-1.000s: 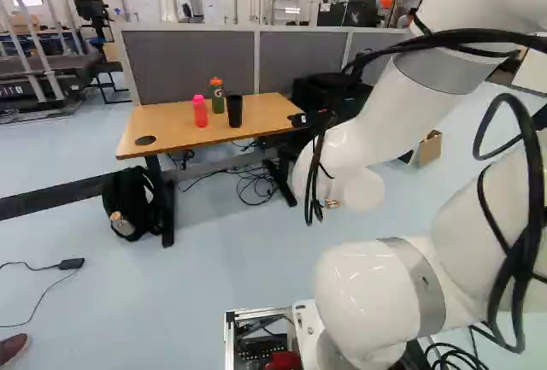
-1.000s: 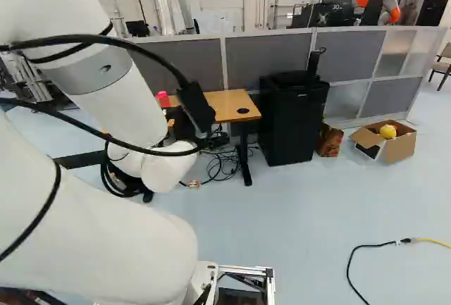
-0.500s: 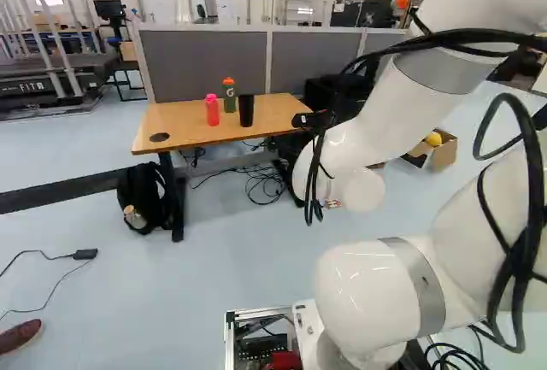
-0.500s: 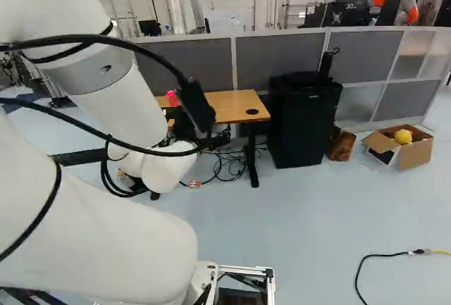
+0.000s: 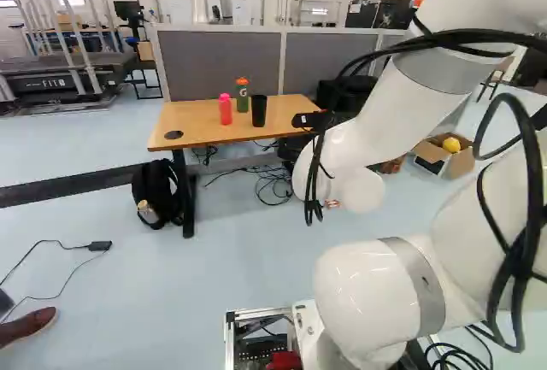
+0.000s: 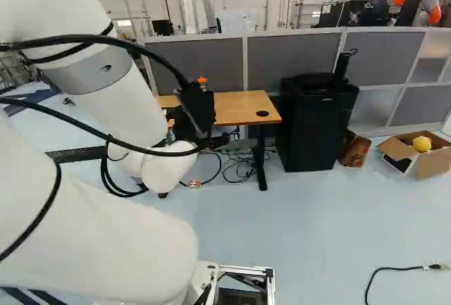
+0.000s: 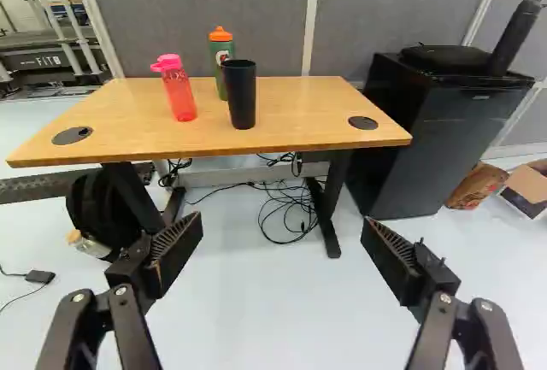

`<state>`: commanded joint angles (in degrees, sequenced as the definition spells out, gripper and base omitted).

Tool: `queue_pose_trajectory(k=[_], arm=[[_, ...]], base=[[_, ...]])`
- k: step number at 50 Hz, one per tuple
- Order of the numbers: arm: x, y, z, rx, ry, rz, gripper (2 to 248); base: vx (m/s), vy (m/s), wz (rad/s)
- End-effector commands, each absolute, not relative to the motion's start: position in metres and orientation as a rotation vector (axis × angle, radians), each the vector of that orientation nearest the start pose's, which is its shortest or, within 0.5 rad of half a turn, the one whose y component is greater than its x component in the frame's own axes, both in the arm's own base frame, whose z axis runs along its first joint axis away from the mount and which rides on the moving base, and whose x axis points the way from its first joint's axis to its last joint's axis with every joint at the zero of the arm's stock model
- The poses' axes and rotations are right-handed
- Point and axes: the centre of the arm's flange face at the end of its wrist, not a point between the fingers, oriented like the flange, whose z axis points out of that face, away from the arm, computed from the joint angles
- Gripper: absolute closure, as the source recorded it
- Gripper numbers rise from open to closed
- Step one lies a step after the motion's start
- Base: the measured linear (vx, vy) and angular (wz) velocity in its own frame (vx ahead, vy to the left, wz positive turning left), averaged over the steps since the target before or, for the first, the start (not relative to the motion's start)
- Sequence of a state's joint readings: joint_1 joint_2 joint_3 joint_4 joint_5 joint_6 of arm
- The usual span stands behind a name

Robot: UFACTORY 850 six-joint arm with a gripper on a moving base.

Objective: Pick up the green bottle from the table

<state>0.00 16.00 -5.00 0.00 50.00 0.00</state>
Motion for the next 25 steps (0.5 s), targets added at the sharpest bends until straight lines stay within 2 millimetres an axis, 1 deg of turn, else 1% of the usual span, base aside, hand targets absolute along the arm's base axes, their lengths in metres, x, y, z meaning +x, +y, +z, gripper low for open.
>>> queue_pose_trajectory(k=[25], arm=[[0.2703, 0.0, 0.3656, -2.558, 0.0, -1.824, 3]], base=[[0.042, 0.046, 0.145]])
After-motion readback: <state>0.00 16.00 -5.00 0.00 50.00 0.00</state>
